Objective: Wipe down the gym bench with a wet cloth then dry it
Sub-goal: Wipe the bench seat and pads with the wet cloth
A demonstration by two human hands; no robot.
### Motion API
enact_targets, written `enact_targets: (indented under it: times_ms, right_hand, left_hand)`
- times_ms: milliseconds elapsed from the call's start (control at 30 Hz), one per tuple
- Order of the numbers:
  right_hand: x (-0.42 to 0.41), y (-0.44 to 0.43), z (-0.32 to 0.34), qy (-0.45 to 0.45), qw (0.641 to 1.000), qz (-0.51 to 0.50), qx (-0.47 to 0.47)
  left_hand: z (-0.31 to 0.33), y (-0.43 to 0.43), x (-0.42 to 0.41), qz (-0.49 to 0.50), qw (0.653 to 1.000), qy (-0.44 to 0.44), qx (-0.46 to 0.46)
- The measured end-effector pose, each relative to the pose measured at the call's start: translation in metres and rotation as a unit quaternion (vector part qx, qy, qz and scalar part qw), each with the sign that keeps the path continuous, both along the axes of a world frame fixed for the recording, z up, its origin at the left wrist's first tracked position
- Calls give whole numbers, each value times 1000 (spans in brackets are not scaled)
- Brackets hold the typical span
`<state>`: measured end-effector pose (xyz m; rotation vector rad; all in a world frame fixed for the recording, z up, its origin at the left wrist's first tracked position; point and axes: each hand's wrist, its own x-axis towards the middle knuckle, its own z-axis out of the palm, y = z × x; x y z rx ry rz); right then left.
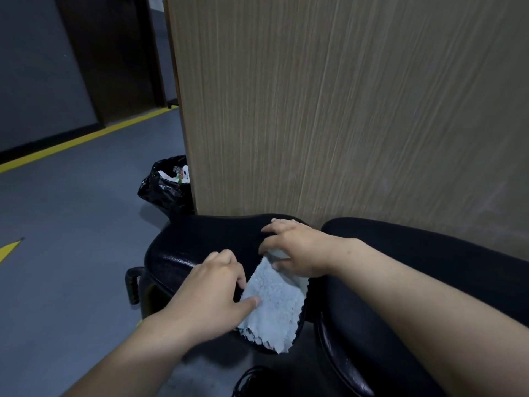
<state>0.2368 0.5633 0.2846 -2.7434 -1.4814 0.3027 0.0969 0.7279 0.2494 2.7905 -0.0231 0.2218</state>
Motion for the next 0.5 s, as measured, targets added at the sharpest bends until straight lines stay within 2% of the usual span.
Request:
enact_targets:
  times_ms: [167, 333, 433, 500]
  right_hand:
    - [2, -7, 11, -6, 999, 1, 48]
    - [-11, -36, 23, -4, 995, -37, 89]
    - [-24, -53, 32, 63, 981, -51, 174]
    - [-36, -62, 39, 171, 948, -63, 261]
  left_hand:
    - [2, 0, 4, -9, 998, 14, -64]
    - [19, 14, 17, -44, 997, 61, -37]
    - [28, 26, 27, -91, 986, 92, -104]
    - [36, 36, 32, -133, 964, 119, -199]
